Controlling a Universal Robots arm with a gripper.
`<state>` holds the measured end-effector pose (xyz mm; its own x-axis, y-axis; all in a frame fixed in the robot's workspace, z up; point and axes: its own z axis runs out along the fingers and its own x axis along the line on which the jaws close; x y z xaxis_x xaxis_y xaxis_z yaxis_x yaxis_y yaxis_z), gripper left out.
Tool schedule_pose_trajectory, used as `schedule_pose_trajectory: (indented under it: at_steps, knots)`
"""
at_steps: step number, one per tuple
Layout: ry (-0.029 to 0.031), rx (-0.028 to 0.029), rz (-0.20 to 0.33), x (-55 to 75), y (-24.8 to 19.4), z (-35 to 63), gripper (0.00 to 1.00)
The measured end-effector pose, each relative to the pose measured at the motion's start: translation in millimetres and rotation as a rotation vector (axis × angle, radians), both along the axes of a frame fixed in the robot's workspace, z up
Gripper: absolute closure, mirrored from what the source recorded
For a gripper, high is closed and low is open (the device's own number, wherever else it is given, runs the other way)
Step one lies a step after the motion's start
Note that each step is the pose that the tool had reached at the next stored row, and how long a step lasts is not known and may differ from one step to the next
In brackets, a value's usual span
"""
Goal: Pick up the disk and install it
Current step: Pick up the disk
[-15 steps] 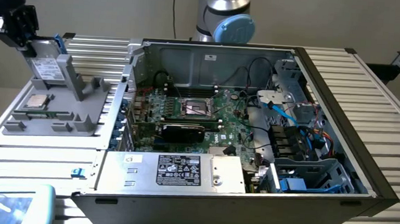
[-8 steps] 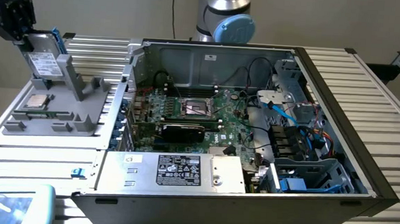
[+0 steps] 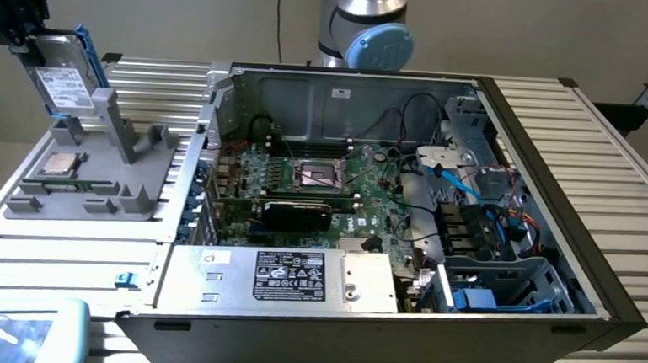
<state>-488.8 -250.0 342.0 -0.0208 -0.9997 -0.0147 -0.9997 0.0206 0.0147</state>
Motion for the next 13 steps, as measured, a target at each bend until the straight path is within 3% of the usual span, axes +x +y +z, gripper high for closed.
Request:
schedule_pose_trajectory:
  at_steps: [13]
  knots:
    - [-0.0011,-0.0033,0.000,1.4,0.0,55.2,0.63]
